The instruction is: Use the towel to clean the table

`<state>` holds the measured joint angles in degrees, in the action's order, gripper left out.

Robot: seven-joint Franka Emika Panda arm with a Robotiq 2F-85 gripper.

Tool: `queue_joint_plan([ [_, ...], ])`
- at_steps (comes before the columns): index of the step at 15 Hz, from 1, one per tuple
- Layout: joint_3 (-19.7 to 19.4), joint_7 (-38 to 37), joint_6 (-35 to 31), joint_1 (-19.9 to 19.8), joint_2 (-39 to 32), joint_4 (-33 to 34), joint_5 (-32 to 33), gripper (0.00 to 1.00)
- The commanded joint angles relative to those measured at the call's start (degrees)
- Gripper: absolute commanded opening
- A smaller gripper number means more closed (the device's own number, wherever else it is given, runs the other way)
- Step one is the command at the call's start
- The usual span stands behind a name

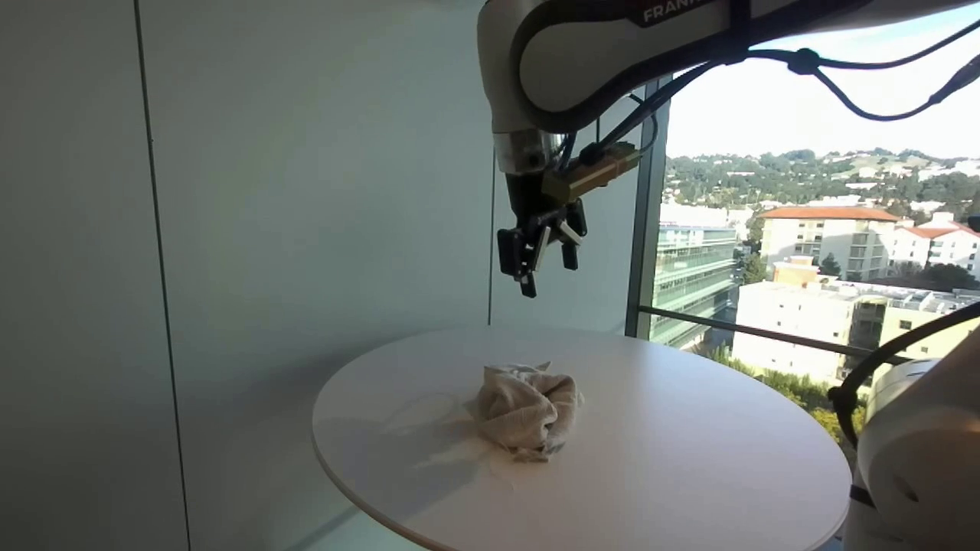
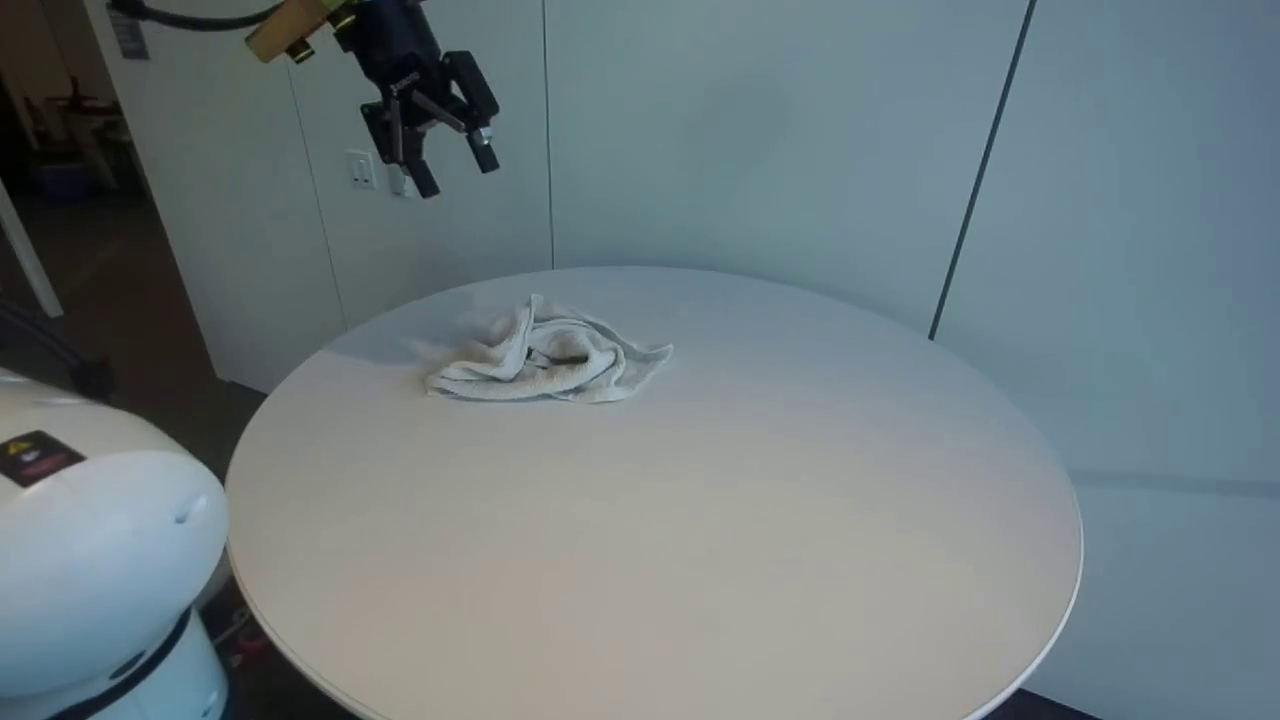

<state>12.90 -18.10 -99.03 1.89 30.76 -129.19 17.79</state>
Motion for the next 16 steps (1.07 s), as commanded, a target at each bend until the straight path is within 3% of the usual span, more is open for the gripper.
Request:
queue_joint_plan([
  [1,-5.2,2.3,-3.5,-1.9,-4.7,1.8,0.1,1.00],
  [5,-8.2,5.0,-10.2,-2.1,-12.7,3.1,-1.2,1.00],
  [10,-8.3,8.8,-18.3,-0.2,-23.3,4.7,-5.5,1.00],
  [15,-8.5,10.8,-13.9,1.2,-29.6,3.9,-17.1,1.00],
  [16,-8.3,8.9,-13.1,1.2,-30.6,3.6,-16.8,1.00],
])
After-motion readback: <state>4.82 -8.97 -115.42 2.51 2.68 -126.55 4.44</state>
